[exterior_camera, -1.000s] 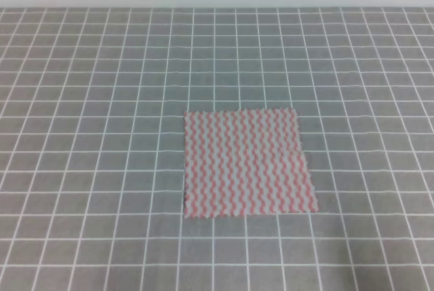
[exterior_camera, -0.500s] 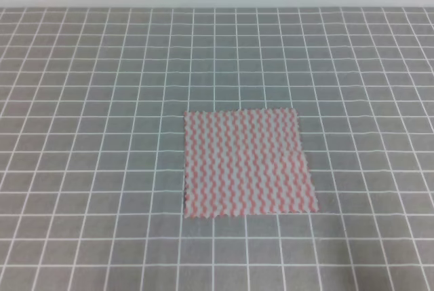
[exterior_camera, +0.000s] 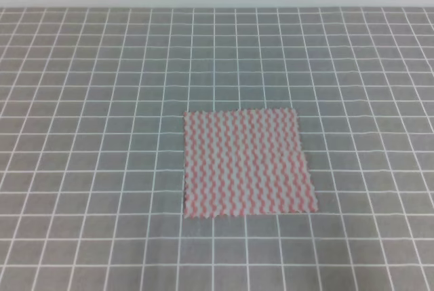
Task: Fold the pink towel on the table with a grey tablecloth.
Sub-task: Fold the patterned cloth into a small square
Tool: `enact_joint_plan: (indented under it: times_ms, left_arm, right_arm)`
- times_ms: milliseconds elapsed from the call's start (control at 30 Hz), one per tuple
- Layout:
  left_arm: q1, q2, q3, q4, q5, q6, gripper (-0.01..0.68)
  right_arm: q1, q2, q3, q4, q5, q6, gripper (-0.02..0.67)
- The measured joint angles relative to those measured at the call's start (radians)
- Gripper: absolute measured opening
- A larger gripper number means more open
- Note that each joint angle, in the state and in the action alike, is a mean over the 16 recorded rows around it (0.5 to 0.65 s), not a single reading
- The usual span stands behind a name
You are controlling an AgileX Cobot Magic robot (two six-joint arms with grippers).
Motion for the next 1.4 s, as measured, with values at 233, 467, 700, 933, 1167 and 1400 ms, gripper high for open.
enact_joint_plan:
  times_ms: [233,467,700,933,1167,1400]
  left_arm:
    - [0.0,0.002,-0.001,-0.229,-0.149,-0.217,-0.002]
    - [0.0,0.0,-0.004,-0.366,-0.195,-0.333,-0.002]
    - [-0.001,0.045,-0.069,-0.376,-0.024,-0.244,-0.002]
    - [-0.001,0.232,-0.243,-0.442,0.252,0.048,-0.002]
    - [-0.016,0.542,-0.462,-0.51,0.432,0.386,-0.002]
    - [-0.115,0.871,-0.653,-0.483,0.496,0.545,-0.002]
  right_arm:
    - [0.0,0.158,-0.054,0.099,-0.022,-0.131,-0.017]
    - [0.001,0.324,-0.089,0.14,-0.021,-0.229,-0.017]
    - [0.001,0.564,-0.234,-0.012,0.1,-0.287,-0.017]
    - [0.008,0.868,-0.472,-0.229,0.286,-0.216,-0.017]
    - [0.092,1.116,-0.689,-0.496,0.429,-0.027,-0.017]
    - [0.26,1.266,-0.828,-0.838,0.478,0.253,-0.017]
